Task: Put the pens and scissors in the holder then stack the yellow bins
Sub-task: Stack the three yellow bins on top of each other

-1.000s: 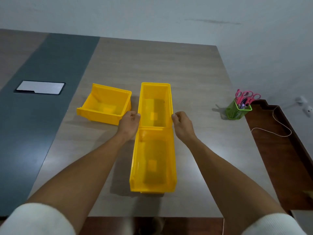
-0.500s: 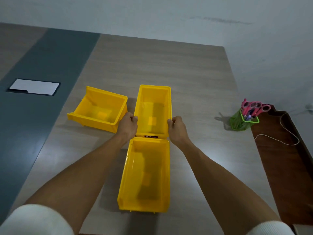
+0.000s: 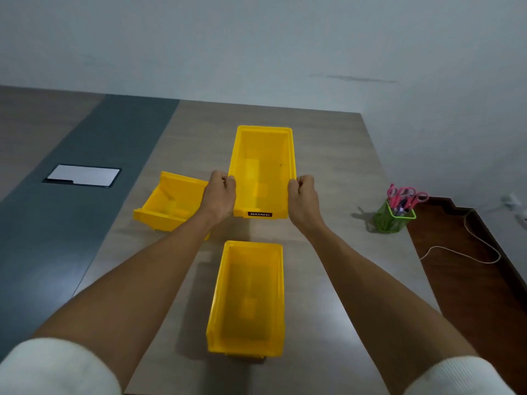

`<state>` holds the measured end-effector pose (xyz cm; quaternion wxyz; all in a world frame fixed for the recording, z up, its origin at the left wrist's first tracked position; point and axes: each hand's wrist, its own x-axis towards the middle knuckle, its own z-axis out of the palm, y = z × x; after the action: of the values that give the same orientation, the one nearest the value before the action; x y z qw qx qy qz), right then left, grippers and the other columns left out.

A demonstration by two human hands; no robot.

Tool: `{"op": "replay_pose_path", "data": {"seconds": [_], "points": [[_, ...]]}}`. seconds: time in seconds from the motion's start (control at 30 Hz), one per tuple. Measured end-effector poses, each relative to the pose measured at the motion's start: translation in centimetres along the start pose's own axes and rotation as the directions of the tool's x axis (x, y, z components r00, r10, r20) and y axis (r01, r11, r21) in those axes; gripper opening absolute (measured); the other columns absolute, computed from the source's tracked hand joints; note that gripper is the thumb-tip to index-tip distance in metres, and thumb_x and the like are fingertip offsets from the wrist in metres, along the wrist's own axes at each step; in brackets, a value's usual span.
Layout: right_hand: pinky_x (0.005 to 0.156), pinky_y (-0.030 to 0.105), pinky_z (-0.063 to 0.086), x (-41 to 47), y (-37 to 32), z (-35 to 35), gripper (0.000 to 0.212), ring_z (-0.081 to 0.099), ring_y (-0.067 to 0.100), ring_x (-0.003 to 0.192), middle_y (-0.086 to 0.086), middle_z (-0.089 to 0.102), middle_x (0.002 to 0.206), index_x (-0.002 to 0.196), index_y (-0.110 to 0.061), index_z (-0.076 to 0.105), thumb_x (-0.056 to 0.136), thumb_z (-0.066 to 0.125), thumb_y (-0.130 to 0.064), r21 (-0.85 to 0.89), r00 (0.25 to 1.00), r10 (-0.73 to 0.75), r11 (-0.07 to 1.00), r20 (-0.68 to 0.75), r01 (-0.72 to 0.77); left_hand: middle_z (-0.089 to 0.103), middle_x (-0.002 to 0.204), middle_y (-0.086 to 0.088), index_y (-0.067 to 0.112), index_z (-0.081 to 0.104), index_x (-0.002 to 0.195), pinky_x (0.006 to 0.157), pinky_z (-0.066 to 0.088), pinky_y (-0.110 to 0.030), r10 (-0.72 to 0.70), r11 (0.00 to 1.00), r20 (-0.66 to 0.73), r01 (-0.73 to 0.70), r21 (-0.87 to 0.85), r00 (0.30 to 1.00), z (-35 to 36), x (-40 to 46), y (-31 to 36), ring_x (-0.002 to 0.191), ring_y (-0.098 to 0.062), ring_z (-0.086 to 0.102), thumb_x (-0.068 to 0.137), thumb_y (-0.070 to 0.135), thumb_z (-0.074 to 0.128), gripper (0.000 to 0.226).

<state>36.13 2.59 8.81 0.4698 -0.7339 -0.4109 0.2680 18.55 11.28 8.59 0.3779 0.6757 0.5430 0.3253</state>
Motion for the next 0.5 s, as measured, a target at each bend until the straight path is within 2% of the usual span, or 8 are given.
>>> {"op": "replay_pose_path", "data": {"seconds": [0.13, 0.27, 0.5], "points": [[0.055, 0.033, 0.033, -3.5, -1.3, -0.5, 0.018, 0.038, 0.013, 0.063, 0.0, 0.041, 0.077, 0.098, -0.012, 0.039, 0.109, 0.034, -0.026, 0.017, 0.999, -0.011, 1.0, -0.03, 0.012, 0.049, 0.083, 0.001, 0.005, 0.052, 0.103, 0.062, 0.036, -0.033, 0.04, 0.999, -0.003, -0.041, -0.026, 0.999, -1.9, -3.3, 0.8, 0.07, -0.01, 0.043, 0.106, 0.022, 0.039, 0.022], [0.057, 0.037, 0.033, -8.9, -1.6, -0.7, 0.018, 0.038, 0.014, 0.065, 0.0, 0.041, 0.077, 0.096, -0.012, 0.039, 0.108, 0.035, -0.025, 0.019, 0.998, -0.024, 1.0, -0.06, 0.025, 0.05, 0.087, -0.007, 0.001, 0.053, 0.104, 0.061, 0.036, -0.028, 0.076, 0.996, 0.035, -0.074, -0.049, 0.997, -3.9, -8.2, 0.3, 0.076, -0.015, 0.044, 0.106, 0.023, 0.04, 0.026], [0.057, 0.035, 0.033, -18.0, -0.9, -1.3, 0.02, 0.039, 0.015, 0.066, 0.001, 0.042, 0.078, 0.096, -0.01, 0.041, 0.107, 0.037, -0.026, 0.002, 0.995, -0.011, 1.0, -0.094, 0.011, 0.052, 0.088, -0.009, -0.002, 0.053, 0.11, 0.063, 0.037, -0.036, 0.11, 0.993, 0.093, -0.104, -0.063, 0.99, -6.2, -16.5, -1.2, 0.077, -0.02, 0.046, 0.107, 0.026, 0.041, 0.031]]}}
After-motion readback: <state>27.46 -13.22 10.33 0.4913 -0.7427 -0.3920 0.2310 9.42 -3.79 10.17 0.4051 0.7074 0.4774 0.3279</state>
